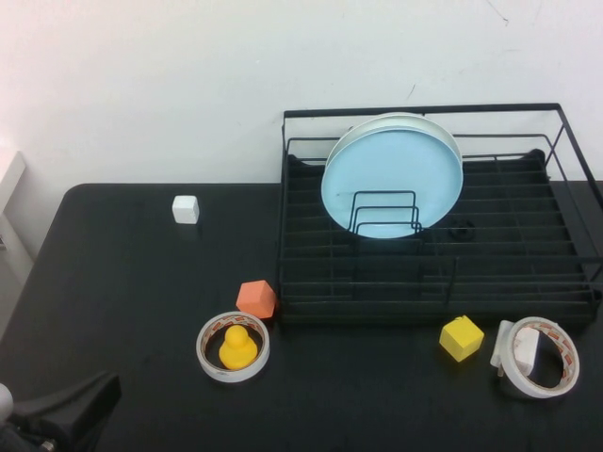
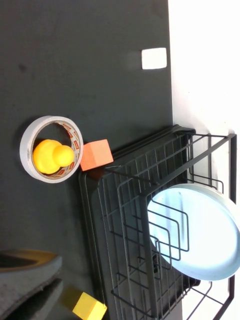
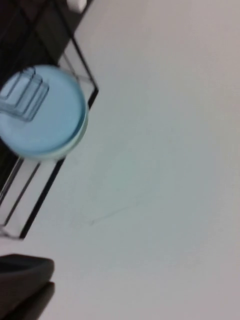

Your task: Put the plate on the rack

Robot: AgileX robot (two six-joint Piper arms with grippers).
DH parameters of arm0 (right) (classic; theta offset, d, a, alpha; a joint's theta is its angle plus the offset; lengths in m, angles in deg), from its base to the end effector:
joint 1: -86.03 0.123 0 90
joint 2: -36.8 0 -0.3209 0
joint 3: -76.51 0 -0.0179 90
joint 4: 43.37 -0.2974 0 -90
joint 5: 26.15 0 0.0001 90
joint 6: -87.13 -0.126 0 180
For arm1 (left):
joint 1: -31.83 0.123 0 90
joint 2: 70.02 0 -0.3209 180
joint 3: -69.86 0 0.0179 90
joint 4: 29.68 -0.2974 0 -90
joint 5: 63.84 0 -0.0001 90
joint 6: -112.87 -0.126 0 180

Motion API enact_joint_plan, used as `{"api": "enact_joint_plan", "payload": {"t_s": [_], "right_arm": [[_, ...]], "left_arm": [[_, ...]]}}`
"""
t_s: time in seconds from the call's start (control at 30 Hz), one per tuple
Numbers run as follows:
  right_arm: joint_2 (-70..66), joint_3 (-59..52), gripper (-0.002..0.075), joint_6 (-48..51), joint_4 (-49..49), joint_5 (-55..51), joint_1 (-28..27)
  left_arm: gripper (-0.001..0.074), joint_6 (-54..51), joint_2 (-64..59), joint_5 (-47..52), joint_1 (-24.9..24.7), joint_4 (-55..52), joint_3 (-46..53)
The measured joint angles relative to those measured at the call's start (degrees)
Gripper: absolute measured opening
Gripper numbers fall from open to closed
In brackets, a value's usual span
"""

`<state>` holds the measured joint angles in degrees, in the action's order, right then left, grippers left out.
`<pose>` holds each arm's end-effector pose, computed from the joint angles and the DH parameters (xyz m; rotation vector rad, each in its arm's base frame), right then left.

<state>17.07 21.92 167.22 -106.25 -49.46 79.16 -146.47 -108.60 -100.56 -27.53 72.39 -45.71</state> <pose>0.1016 0.0325 0.3383 -0.4459 1.4290 -0.0990 0.1336 -0.0811 0.2355 0.1512 1.8920 -0.4052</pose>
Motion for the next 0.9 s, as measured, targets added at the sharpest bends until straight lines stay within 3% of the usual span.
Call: {"api": "enact_joint_plan", "payload": {"t_s": [0.1,0.17,0.37,0.47,0.67,0.9], "right_arm": [[0.2,-2.8,0.0000,-0.5,1.3,4.0,0.0],[0.7,-4.9,0.0000,-7.2,8.2,5.0,0.0],[3.8,-11.6,0.0000,-54.8,51.0,3.9,0.0],[7.2,-16.1,0.0000,-68.3,63.2,5.4,0.0],[13.1,-24.4,0.0000,-80.4,70.1,8.4,0.0],[13.5,-24.9,-0.0001,-81.7,71.0,5.3,0.0]], "left_arm": [[-0.0001,0.0,0.0,0.0,0.0,0.0,0.0],[-0.0001,0.0,0.0,0.0,0.0,0.0,0.0],[-0.0001,0.0,0.0,0.0,0.0,0.0,0.0],[-0.0001,0.0,0.0,0.0,0.0,0.0,0.0],[-0.0001,0.0,0.0,0.0,0.0,0.0,0.0],[-0.0001,0.0,0.0,0.0,0.0,0.0,0.0]]}}
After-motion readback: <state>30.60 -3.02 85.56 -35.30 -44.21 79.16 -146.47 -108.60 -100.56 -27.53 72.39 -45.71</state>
